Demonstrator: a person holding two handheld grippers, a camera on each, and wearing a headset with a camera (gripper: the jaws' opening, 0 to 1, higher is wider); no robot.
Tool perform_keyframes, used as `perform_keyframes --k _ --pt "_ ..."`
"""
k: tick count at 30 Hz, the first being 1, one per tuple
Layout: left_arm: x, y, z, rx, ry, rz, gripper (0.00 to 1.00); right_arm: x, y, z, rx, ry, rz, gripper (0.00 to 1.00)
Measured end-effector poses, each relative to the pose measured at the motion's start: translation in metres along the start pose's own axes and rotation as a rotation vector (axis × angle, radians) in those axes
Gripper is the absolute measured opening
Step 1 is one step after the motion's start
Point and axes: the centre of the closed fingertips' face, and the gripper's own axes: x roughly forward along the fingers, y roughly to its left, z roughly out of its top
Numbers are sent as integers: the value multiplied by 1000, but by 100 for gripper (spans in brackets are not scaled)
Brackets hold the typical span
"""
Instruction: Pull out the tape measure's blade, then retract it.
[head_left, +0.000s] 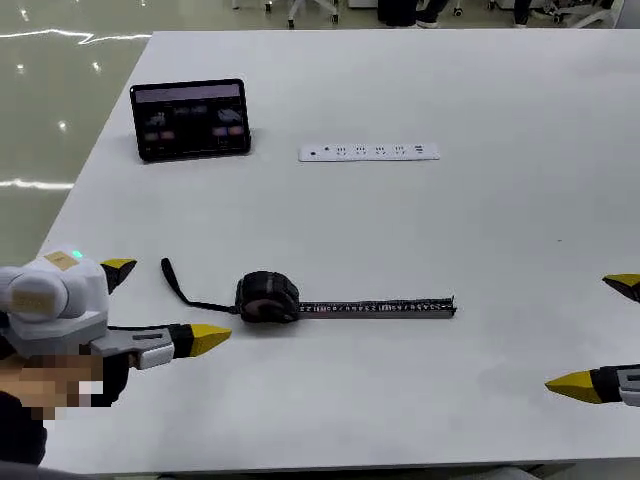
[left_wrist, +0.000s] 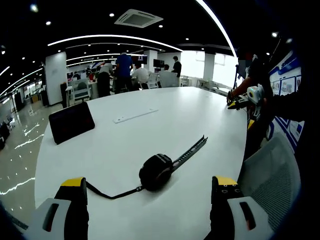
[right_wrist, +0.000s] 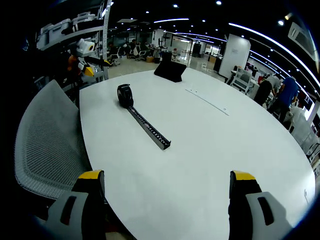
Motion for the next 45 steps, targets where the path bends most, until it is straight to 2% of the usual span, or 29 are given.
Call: perform_keyframes --k 9,12,16,18,23,25,29,31,32,35,38,39,42,43,45 --pt "9 -10 9 -8 -7 -3 100 5 5 15 -35 -13 20 100" --pt "12 -12 19 -55 -41 -2 100 7 4 19 -50 -14 18 100" --pt "20 -16 28 -46 -42 1 100 9 5 24 -64 -14 23 100" --pt "25 -17 31 -24 -41 18 100 11 7 27 -71 -20 29 100" --pt "40 -17 34 -54 -39 66 100 17 12 35 -98 -25 55 100" --pt "46 -17 36 -62 -52 85 100 20 12 38 -105 -27 59 100" --pt "58 -8 28 -126 -47 173 98 30 15 45 -138 -31 80 99" --pt "61 1 25 -114 -50 246 98 36 16 48 -154 -25 94 99" --pt "63 2 23 -110 -49 261 98 39 17 49 -161 -23 100 99" --pt "73 -3 17 -163 -62 262 98 49 16 55 -179 -20 118 99" --pt "80 -6 10 -173 -68 281 99 58 16 59 -201 -11 138 99" --pt "85 -3 7 -176 -73 288 100 61 16 59 -207 -8 145 100" --pt "84 3 3 -206 -137 386 100 72 15 59 -234 14 176 100" --pt "88 -6 -4 -212 -131 367 100 77 12 57 -252 31 175 100" --pt "92 -10 -16 -188 -128 394 100 86 11 57 -253 40 189 100"
